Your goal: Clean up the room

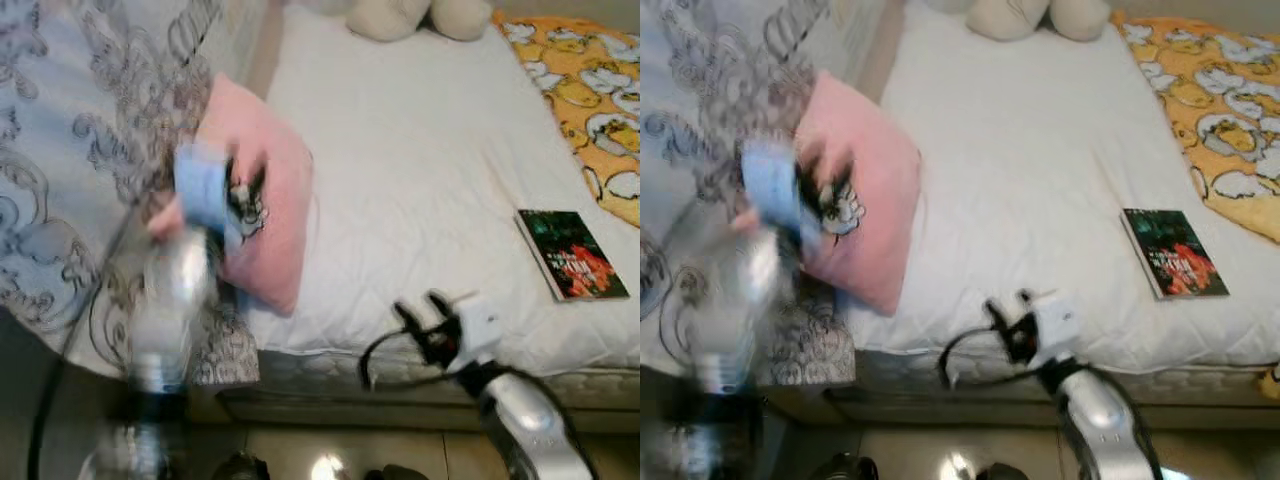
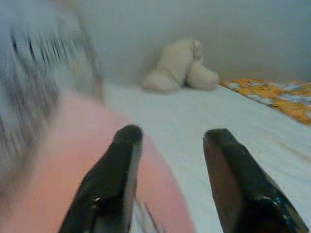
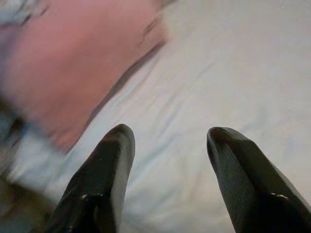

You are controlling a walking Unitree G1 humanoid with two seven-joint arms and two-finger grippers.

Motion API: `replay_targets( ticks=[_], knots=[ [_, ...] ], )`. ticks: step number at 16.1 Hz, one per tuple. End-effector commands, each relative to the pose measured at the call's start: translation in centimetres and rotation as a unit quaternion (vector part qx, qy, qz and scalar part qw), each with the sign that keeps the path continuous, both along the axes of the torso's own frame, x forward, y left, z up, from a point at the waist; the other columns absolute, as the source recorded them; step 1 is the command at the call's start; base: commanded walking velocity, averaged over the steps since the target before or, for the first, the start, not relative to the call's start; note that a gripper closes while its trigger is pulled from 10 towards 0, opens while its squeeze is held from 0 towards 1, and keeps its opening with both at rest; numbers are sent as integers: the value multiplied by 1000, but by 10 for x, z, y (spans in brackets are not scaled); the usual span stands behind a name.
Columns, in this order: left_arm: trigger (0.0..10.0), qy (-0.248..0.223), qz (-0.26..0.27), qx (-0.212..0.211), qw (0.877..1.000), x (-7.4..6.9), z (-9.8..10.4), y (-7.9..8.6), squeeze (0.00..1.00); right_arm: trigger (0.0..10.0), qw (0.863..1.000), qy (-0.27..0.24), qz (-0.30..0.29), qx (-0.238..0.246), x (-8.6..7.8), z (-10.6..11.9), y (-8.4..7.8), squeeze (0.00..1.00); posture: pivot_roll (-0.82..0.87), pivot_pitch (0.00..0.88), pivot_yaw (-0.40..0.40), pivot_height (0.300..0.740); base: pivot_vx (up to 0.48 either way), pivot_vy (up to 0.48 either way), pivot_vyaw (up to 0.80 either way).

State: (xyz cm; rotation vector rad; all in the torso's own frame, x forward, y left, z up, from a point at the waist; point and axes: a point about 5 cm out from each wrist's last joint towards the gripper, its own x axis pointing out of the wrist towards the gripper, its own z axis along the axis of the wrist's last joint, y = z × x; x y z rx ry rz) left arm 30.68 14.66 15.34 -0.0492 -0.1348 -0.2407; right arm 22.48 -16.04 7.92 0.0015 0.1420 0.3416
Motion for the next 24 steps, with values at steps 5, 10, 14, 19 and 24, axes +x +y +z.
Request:
replay_targets(
  ticks=[5, 10, 14, 19, 24],
  knots=[
    [10000, 53, 81, 58, 994, -17, -41, 15, 0, 10000, 994, -35, -99, -4, 11, -1, -13, 0, -157, 0, 53, 740, 0, -96, 0],
    [10000, 52, 75, 37, 995, -15, -39, 8, 0, 10000, 994, -29, -105, 3, 13, -5, -11, 0, -161, 0, 56, 740, 0, -458, 0],
    [10000, 68, 111, -16, 991, -23, -51, 1, 0, 10000, 995, -26, -100, -11, 26, -11, -8, 0, -163, 0, 50, 740, 260, -400, 0],
    [10000, 94, 141, -72, 983, -19, -60, 4, 0, 10000, 995, -41, -92, -14, 38, -7, -6, 0, -165, 0, 54, 740, 273, -390, 0],
    [10000, 37, 118, 17, 992, -23, -51, 7, 1000, 10000, 990, -64, -122, -21, 39, -2, -11, 0, -151, 0, 45, 740, 277, -389, 0]
  ],
)
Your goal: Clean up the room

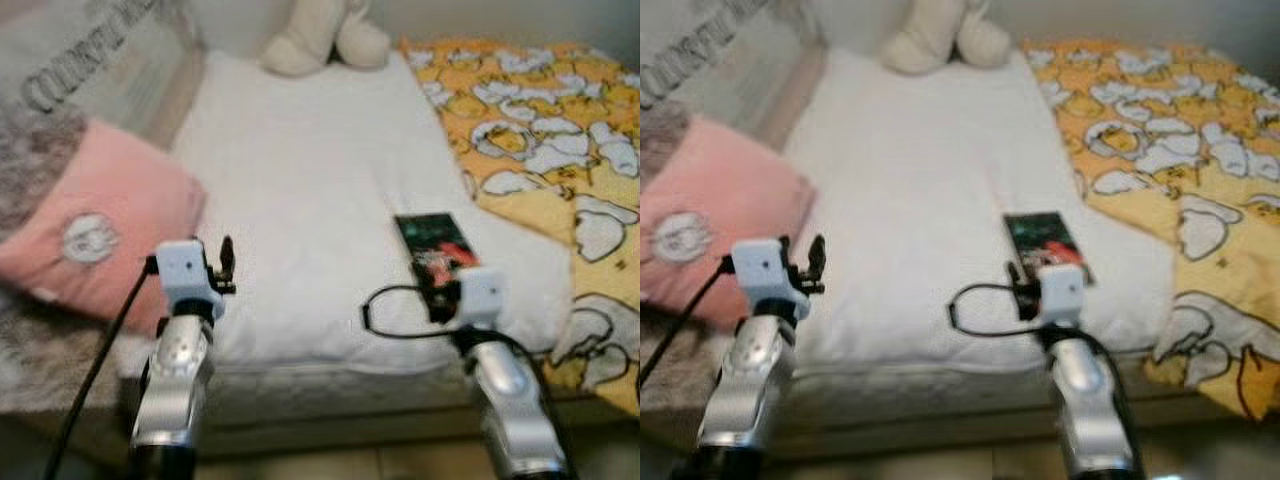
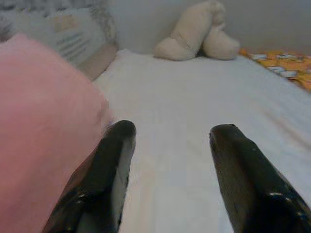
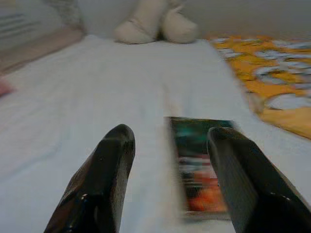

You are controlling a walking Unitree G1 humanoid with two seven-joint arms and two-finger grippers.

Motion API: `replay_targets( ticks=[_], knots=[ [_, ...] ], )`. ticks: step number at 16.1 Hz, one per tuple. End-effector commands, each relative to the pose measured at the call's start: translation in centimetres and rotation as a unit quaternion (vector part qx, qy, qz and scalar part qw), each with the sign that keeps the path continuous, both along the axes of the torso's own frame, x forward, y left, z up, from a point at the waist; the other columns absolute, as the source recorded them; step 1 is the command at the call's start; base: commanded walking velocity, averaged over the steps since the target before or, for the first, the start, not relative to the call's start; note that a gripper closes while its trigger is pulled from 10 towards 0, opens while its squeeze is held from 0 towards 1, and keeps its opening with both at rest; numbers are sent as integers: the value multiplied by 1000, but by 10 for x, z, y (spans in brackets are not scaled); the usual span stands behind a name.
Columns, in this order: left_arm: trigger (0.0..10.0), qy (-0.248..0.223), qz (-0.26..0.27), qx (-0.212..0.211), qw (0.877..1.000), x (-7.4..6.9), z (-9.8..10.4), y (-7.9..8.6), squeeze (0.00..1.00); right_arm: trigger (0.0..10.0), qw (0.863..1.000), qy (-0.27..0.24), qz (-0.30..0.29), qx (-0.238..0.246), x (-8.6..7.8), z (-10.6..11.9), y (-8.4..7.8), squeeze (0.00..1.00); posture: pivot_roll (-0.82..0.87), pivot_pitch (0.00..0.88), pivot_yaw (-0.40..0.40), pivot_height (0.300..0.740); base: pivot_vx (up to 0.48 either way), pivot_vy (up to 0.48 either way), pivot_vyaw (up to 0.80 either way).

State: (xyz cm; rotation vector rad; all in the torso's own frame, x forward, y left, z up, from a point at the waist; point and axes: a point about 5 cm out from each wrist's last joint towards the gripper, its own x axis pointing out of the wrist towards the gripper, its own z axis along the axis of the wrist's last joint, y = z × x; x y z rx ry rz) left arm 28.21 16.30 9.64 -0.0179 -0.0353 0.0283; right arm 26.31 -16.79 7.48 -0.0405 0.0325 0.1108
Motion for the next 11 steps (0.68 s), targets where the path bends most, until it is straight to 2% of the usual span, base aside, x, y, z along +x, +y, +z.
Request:
replay_targets(
  ticks=[1, 4, 7, 11],
  knots=[
    [10000, -27, -33, 8, 999, 4, 11, -14, 1000, 10000, 1000, -5, -5, 0, 0, 0, -3, 1000, -149, 0, 46, 740, 326, -345, 0],
    [10000, -31, -32, 4, 999, 3, 9, -16, 1000, 10000, 1000, -10, 10, 9, 0, 0, 4, 1000, -149, 0, 49, 740, 330, -345, 0],
    [10000, -25, -24, -13, 999, 1, 6, -15, 1000, 10000, 1000, -14, 8, 7, 6, -1, 3, 1000, -147, 0, 58, 740, 328, -347, 0],
    [10000, -30, -31, -8, 999, 6, 9, -14, 1000, 10000, 1000, -10, -2, 8, 12, -2, 1, 1000, -146, 0, 74, 740, 330, -345, 0]
  ],
)
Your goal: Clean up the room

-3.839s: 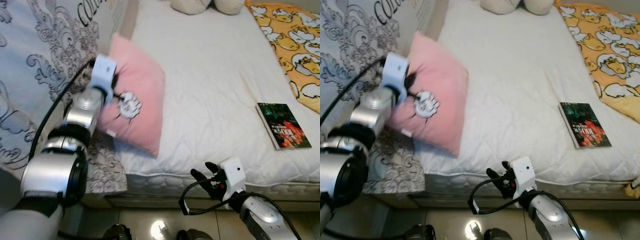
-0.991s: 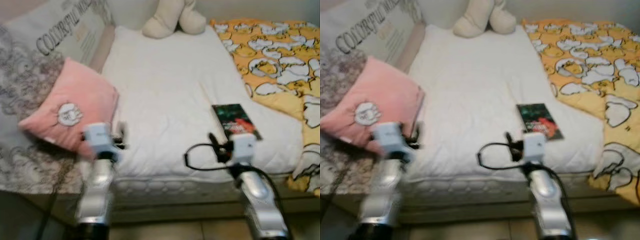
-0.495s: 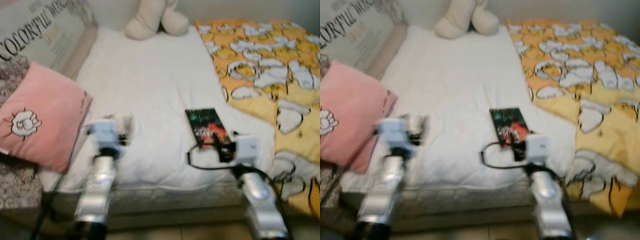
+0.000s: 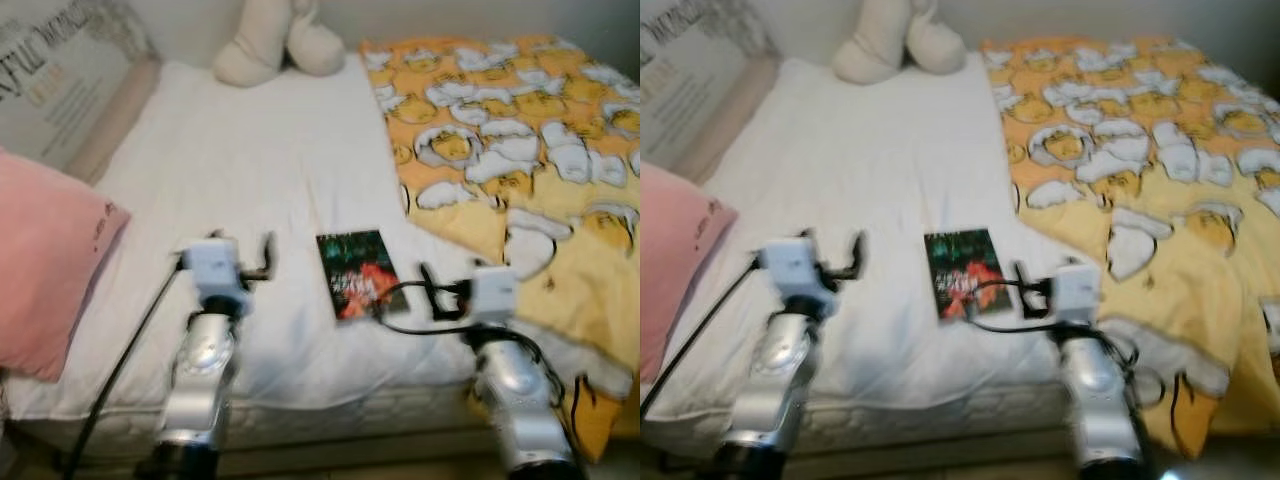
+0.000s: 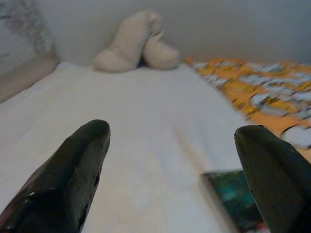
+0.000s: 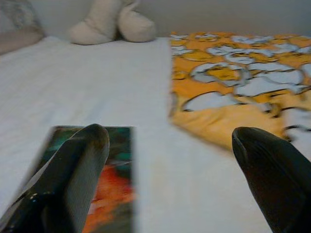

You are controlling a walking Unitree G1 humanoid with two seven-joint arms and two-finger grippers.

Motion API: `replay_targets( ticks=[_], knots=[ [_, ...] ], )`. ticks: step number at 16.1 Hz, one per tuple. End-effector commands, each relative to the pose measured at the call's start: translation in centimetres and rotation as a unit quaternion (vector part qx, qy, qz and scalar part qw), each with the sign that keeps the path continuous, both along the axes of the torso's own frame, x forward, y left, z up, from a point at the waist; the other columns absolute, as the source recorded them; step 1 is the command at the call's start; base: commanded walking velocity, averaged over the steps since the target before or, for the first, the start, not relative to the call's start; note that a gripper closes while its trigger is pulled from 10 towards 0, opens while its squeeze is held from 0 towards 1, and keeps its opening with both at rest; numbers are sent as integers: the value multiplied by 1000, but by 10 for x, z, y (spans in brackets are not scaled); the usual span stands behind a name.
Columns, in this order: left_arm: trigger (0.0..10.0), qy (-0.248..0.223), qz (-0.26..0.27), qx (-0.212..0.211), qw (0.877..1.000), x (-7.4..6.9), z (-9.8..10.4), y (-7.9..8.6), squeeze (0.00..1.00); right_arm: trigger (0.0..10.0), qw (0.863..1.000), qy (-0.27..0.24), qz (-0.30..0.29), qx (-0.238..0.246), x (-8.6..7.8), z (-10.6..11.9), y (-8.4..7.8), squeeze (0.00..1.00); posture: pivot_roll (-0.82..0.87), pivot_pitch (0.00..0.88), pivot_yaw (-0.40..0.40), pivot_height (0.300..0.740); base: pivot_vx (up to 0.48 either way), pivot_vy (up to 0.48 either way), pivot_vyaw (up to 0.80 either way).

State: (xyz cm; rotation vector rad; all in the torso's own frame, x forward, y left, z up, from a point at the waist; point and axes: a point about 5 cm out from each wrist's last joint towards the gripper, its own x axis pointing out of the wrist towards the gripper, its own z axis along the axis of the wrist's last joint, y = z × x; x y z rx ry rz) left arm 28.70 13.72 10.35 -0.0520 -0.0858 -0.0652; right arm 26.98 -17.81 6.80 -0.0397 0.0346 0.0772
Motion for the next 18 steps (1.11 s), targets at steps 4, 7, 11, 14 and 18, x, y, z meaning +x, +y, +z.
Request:
replay_targets(
  ticks=[4, 7, 11, 14, 18],
  knots=[
    [10000, 3, 7, 1, 1000, 9, 3, 13, 35, 10000, 996, 63, 26, 63, 20, -12, 22, 0, -152, 0, 89, 740, 257, -172, 0],
    [10000, 7, 8, 10, 1000, 21, 11, 23, 0, 10000, 983, 129, 18, 131, 34, -28, 33, 0, -132, 0, 96, 740, 0, 0, 0],
    [10000, -32, -128, 70, 989, 28, 42, 18, 0, 10000, 930, 238, 12, 280, 21, -64, 47, 0, -66, 4, 105, 740, 0, 0, 0],
    [10000, -31, -188, 91, 977, 28, 55, 14, 0, 10000, 938, 237, 54, 249, 25, -63, 65, 0, -35, 31, 121, 740, 0, 0, 0],
    [10000, -22, -212, 92, 973, 16, 61, 20, 0, 10000, 943, 243, 69, 219, 29, -63, 79, 0, 25, 90, 113, 740, 0, 0, 0]
  ],
)
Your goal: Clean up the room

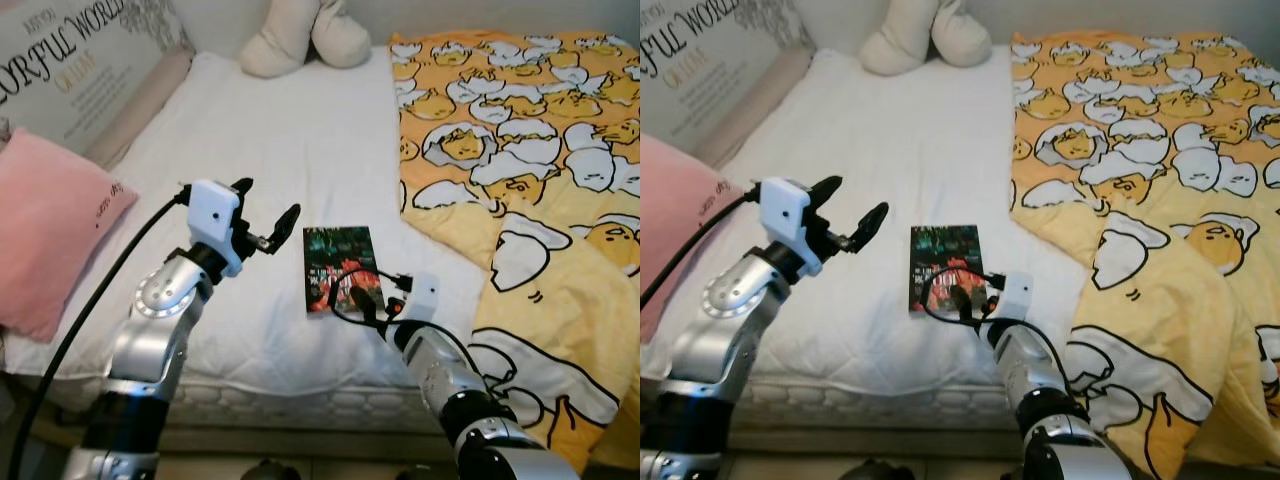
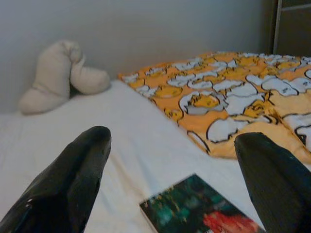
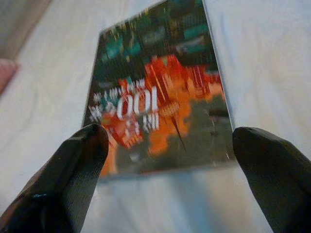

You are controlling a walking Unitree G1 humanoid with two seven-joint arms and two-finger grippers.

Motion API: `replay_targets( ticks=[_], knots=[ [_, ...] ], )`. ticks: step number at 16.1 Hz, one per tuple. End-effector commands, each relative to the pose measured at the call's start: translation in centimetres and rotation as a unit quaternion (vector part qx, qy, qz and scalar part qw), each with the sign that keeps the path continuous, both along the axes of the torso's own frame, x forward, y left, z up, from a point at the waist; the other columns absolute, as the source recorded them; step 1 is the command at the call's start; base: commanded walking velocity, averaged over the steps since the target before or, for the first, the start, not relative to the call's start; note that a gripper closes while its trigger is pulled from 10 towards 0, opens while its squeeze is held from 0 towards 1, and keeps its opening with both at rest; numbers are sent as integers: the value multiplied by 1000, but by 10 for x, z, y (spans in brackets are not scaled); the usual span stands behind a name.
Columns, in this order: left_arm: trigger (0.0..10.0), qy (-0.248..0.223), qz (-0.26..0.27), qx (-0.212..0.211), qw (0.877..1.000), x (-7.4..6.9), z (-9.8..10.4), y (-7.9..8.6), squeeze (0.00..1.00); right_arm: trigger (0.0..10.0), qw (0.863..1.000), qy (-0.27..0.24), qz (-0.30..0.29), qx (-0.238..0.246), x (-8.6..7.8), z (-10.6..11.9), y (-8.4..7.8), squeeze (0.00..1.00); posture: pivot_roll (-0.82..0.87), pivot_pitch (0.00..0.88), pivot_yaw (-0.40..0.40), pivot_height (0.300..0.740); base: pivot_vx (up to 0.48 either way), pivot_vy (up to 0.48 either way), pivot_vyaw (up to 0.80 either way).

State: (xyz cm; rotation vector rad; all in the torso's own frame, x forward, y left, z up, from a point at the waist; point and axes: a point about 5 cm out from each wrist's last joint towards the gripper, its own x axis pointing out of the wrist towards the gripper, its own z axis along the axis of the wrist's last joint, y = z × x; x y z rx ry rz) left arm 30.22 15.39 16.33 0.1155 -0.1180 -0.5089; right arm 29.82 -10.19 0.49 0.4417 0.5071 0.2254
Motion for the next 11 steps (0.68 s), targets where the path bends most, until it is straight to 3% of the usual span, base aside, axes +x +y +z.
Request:
replay_targets(
  ticks=[1, 5, 7, 11],
  knots=[
    [10000, 5, 6, 1, 1000, -2, 2, 7, 0, 10000, 1000, -4, 12, -10, 1, 1, 6, 0, 30, 98, 108, 740, 0, 0, 0],
    [10000, 12, 11, -7, 1000, -10, 4, 9, 0, 10000, 998, -60, 3, -36, 12, 15, 3, 0, 46, 122, 98, 740, 0, 0, 0],
    [10000, 48, -73, 13, 996, -33, -9, -8, 0, 10000, 988, -110, 1, -107, 20, 26, -4, 0, 49, 142, 97, 740, 0, 0, 0],
    [10000, 76, -88, 15, 993, -49, -20, -15, 0, 10000, 983, -122, -14, -139, 27, 32, -12, 0, 51, 191, 88, 740, 0, 0, 0]
  ],
)
